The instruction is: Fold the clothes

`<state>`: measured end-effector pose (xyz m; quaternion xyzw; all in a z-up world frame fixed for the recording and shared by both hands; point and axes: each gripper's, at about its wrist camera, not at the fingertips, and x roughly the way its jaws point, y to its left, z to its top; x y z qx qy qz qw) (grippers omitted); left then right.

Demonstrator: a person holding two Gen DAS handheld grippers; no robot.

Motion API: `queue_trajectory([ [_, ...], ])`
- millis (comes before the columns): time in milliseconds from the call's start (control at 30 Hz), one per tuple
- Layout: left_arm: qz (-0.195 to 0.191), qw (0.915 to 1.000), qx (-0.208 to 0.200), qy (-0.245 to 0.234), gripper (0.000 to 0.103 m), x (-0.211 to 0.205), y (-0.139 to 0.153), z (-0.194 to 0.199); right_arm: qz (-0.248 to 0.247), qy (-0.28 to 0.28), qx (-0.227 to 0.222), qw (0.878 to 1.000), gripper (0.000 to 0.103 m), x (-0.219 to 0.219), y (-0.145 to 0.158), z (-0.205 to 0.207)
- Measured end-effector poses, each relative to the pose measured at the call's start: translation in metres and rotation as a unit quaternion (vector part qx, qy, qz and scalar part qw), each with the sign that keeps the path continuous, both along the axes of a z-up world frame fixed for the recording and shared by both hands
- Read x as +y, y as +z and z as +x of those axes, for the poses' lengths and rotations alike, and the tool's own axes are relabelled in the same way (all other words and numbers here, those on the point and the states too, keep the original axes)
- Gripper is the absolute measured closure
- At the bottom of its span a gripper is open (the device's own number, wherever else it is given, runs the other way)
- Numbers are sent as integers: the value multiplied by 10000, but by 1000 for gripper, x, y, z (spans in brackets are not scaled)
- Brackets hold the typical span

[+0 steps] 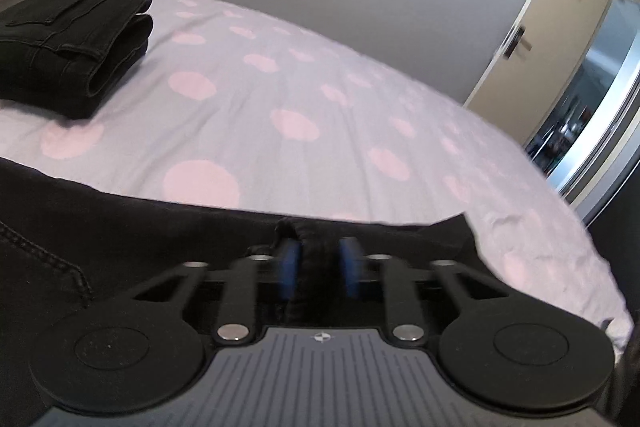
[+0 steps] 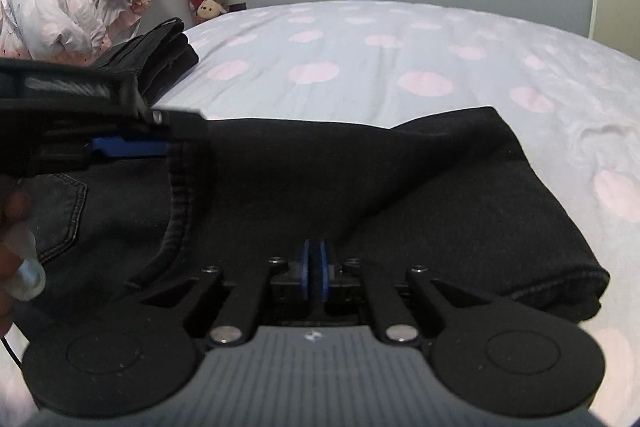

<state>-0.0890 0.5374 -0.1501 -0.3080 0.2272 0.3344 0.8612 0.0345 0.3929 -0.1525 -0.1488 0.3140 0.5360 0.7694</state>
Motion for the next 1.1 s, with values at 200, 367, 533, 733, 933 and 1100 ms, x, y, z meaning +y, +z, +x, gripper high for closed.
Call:
queue_trajectory([
  [200, -77, 9997, 213, 83, 87, 3, -3, 0, 285, -303, -334, 9986, 86, -7, 13, 4],
  [367, -390, 9965, 666, 309, 103, 15, -22, -2, 237, -746, -616, 9950, 83, 17, 32, 37],
  [533, -989, 9915, 480, 698, 103, 33, -34, -23, -290, -859, -478, 9947, 83, 60, 26, 66],
  [733, -741, 9941, 314, 729, 103, 29, -12, -29, -779, -202, -834, 9933, 95, 91, 7, 36],
  [933, -714, 9953, 93, 644, 102, 27, 1, -35, -452, 25, -617, 9971, 95, 66, 29, 19],
  [1100, -689, 9960, -89, 568, 80, 21, 11, -39, -90, -323, -937, 9950, 93, 6, 43, 24],
])
